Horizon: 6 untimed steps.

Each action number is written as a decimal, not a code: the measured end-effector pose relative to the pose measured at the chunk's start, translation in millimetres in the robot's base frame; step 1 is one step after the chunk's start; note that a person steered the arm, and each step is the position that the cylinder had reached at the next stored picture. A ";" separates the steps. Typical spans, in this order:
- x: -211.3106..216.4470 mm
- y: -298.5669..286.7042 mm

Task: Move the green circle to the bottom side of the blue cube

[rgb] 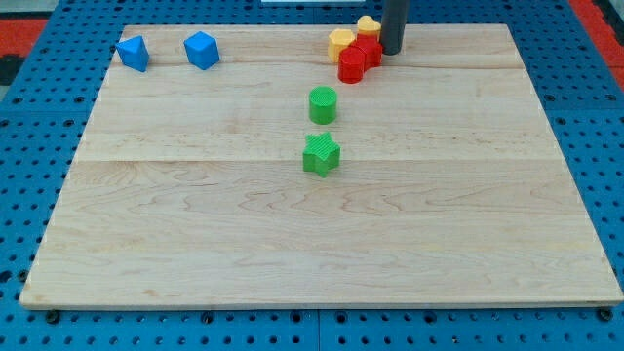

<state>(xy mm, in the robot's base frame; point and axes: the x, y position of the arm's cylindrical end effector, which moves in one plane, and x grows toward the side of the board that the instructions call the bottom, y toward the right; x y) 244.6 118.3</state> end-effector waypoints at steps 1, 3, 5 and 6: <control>75.7 26.7; 127.3 -61.2; 105.5 -178.3; 145.0 -161.9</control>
